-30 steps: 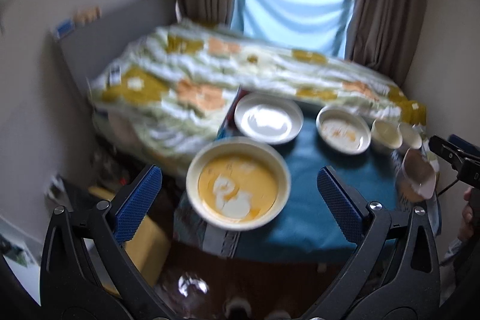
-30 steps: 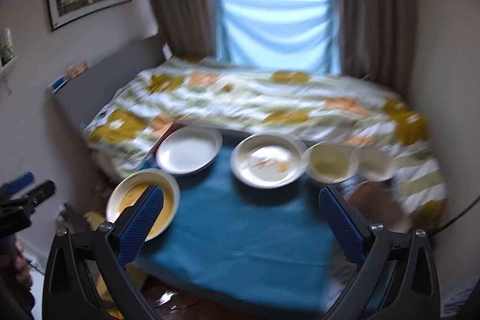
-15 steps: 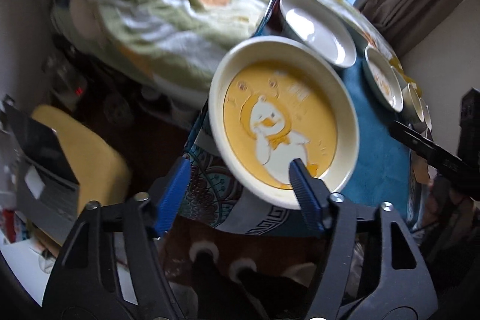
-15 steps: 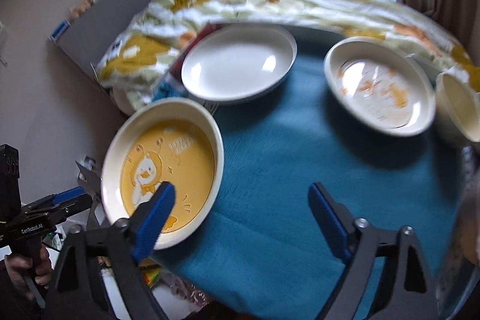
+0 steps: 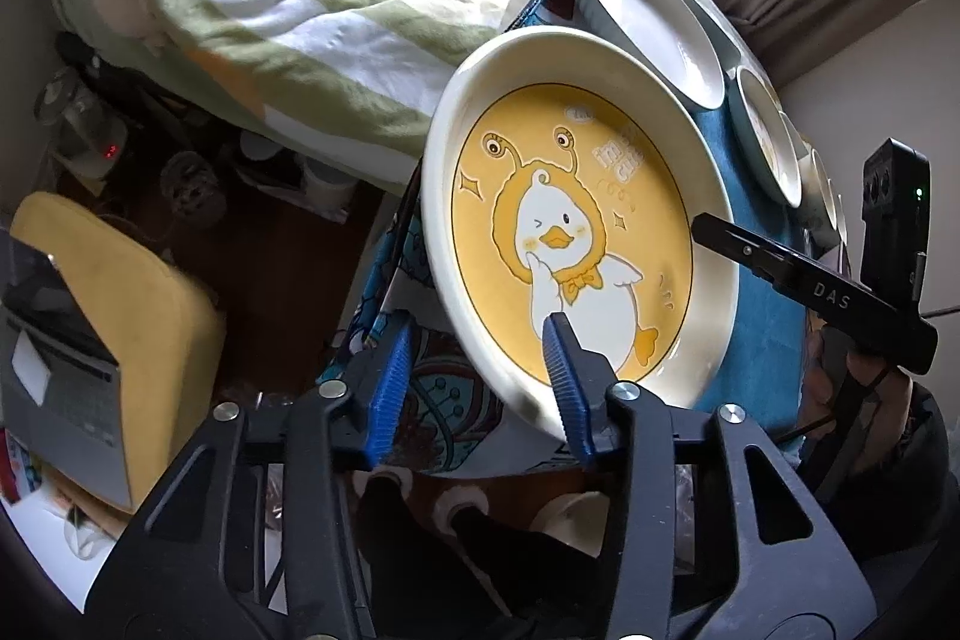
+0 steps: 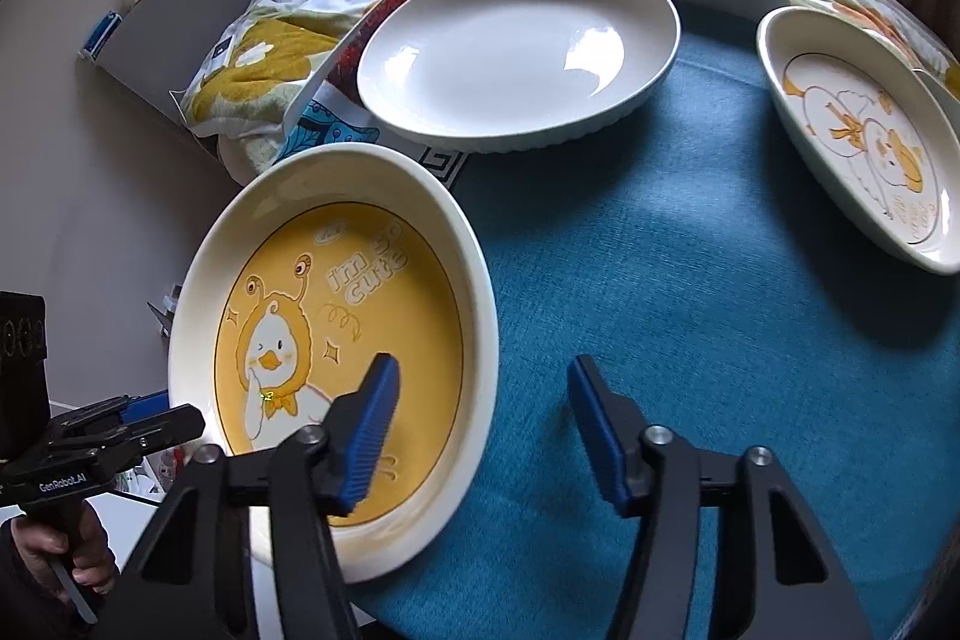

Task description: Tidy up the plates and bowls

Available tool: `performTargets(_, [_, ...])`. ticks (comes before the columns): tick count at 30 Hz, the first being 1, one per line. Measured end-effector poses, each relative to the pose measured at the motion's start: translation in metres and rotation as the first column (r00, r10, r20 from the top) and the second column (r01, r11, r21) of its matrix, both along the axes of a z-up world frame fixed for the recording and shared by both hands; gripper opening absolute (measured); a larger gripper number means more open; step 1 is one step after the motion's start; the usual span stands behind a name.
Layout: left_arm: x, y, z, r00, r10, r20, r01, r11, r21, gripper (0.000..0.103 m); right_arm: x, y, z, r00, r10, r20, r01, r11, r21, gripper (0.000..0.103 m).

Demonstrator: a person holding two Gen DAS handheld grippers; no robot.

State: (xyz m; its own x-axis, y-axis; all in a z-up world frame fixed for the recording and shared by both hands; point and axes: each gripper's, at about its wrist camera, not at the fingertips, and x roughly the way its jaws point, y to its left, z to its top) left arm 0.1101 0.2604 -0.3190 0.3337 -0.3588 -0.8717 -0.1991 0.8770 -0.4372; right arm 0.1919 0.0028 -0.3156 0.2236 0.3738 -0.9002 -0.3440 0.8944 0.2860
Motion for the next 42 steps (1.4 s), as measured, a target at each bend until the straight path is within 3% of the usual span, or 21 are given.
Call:
performTargets(6, [0.008,0.004,-0.007,1.000,0.001,-0.007,-0.001,1.000,0.006,0.020,0.002,0.003,-0.006,1.000,0.015,-0.010,-0.015,1.000,0.008,0.023])
performTargets(9, [0.010,0.004,-0.008,1.000,0.010,0.006,-0.010,1.000,0.018,0.016,0.003,0.002,-0.007,1.000,0.025,-0.007,-0.025,0.999,0.023,0.014])
performTargets(23, [0.012,-0.020,0.010,0.995,-0.081,0.064,0.061,0.962,0.265,0.015,-0.003,0.017,-0.004,0.997,0.061,0.043,-0.061,0.998,-0.010,0.014])
performTargets(34, [0.013,-0.036,0.036,0.985,-0.121,0.125,0.077,0.947,0.312,0.015,-0.027,0.009,0.020,0.983,0.047,0.178,-0.039,0.998,-0.048,0.014])
performTargets(42, [0.021,-0.102,0.073,0.950,-0.249,0.190,0.174,0.925,0.339,0.015,-0.049,-0.050,0.052,0.969,-0.094,0.228,0.103,0.994,-0.027,0.014])
